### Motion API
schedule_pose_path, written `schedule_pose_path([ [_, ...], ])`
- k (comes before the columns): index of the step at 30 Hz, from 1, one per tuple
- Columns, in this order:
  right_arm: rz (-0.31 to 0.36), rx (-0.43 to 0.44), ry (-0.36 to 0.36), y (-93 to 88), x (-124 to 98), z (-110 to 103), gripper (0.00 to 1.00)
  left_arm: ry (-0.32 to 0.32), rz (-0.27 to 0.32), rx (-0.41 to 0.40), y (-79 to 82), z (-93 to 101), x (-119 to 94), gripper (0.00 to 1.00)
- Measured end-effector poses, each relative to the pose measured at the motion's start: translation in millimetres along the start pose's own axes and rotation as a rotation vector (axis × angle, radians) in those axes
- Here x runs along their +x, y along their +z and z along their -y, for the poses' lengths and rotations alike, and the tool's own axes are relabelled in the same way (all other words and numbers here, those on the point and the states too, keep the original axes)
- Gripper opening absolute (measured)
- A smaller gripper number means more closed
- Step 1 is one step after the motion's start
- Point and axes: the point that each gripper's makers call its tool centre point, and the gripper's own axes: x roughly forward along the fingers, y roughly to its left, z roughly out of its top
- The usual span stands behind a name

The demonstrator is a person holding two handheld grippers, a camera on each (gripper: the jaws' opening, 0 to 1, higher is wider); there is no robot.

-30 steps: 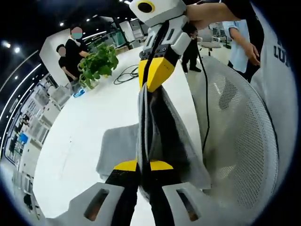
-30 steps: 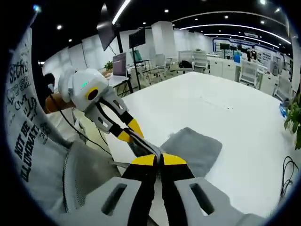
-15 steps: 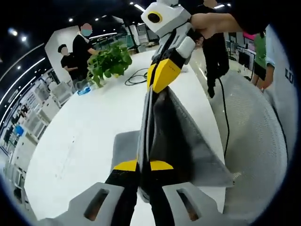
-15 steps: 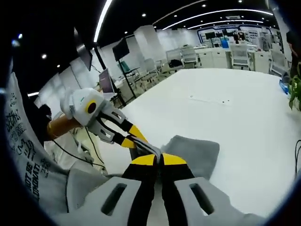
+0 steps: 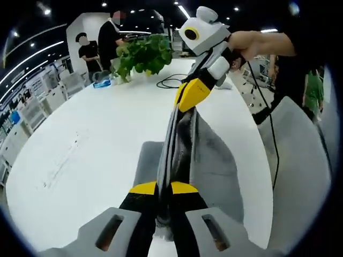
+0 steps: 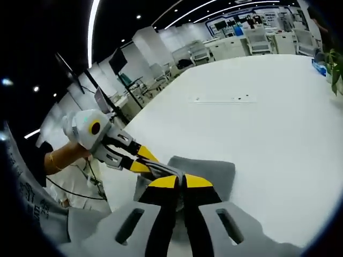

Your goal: Fold the towel on the table until its edges align and the towel forms a compact rectangular stack.

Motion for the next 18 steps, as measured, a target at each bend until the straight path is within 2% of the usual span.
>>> schedule_pose_path([
  [6, -0.033, 0.022, -0.017, -7.6, 18, 23, 0.01, -0.005, -0.028, -0.038, -14.4, -9.0, 20, 0.08],
  [9, -0.043, 0.037, -0.037, -13.2, 24, 36, 0.01, 0.02, -0.037, -0.051, -20.2, -14.8, 24, 0.1],
  [13, -0.049, 0.033, -0.05, -16.5, 27, 42, 0.01, 0.071, -0.024, -0.09, -23.0, -24.0, 18, 0.16],
  [15, -0.045, 0.034, -0.05, -17.2, 28, 46, 0.01, 0.094, 0.003, -0.143, -25.3, -28.3, 6, 0.16],
  [18, -0.027, 0.024, -0.053, -14.5, 29, 47, 0.03, 0.082, 0.021, -0.204, -29.9, -25.4, -6, 0.2],
])
